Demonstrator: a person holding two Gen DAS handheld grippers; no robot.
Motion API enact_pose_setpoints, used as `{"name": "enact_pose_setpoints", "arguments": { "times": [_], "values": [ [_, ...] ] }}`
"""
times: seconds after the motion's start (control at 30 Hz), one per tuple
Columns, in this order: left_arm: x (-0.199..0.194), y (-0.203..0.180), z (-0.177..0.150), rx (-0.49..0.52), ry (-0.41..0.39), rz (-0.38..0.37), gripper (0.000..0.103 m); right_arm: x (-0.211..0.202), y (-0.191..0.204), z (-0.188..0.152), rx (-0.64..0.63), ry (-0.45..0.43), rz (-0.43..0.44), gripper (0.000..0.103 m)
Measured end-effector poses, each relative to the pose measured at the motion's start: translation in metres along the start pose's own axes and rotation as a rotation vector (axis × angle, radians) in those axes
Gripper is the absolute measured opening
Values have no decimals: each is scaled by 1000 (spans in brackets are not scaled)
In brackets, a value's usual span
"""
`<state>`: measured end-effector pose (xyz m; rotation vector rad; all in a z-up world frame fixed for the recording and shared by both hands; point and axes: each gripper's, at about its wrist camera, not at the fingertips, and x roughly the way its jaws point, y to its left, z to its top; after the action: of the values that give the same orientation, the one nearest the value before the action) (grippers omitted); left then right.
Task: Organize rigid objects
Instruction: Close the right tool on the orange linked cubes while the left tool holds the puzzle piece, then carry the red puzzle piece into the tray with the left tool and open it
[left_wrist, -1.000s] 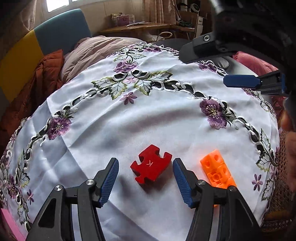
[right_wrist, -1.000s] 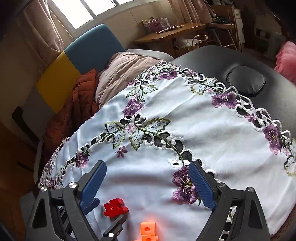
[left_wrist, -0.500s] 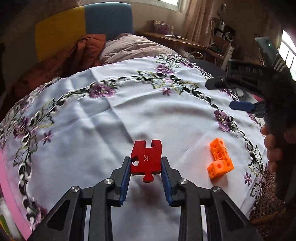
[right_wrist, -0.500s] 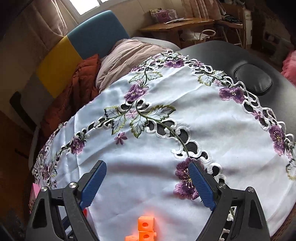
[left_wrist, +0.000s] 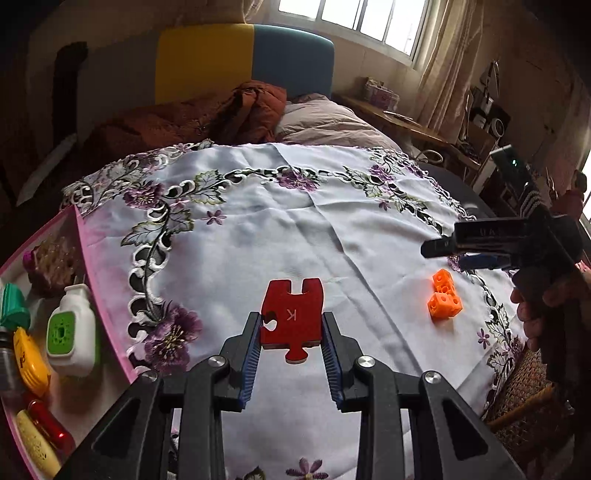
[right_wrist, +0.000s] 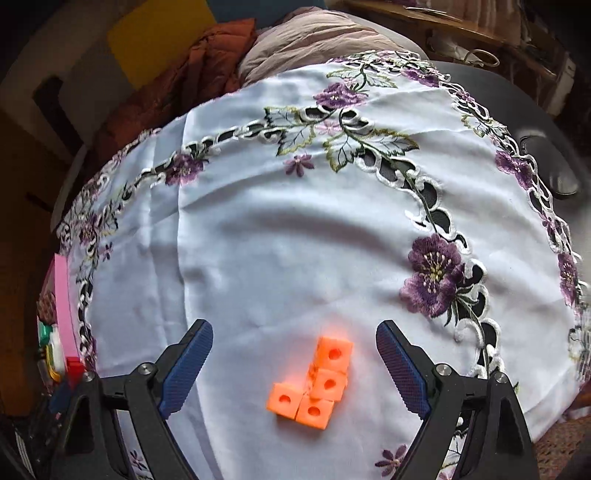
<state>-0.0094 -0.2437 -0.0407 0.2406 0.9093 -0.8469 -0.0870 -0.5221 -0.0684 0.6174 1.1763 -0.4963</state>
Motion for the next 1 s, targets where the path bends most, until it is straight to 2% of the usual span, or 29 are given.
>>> {"name": "enact_pose_setpoints", "arguments": {
  "times": [0.1,0.17,0.2,0.23,0.3,0.43,0.53,0.63,0.77,0.87,1.0],
  "values": [
    [-12,10,-6,-31,-20,-5,31,9,4,-9,-43,66,-48,90],
    [-19,17,-10,-53,-30,-9,31,16,6,-14,-66,100,-69,77],
    [-22,20,-12,-63,-35,-10,31,21,8,-15,-85,120,-79,60],
    [-25,23,-14,-72,-39,-11,31,26,9,-17,-101,145,-95,53],
    [-31,28,-18,-87,-46,-11,31,24,14,-19,-139,130,-124,47],
    [-41,37,-25,-111,-65,7,31,9,26,-18,-181,56,-102,46],
    [-47,44,-29,-131,-77,24,31,-5,41,-15,-214,-21,5,46],
    [-52,49,-32,-143,-85,43,31,-10,66,-16,-303,-76,74,47],
    [-60,58,-37,-170,-93,77,31,15,94,-18,-381,-70,79,47],
    [-71,70,-43,-209,-105,108,31,39,100,-25,-411,-57,62,47],
    [-87,100,-52,-306,-119,158,31,41,100,-26,-430,-71,70,46]
  ]
}}
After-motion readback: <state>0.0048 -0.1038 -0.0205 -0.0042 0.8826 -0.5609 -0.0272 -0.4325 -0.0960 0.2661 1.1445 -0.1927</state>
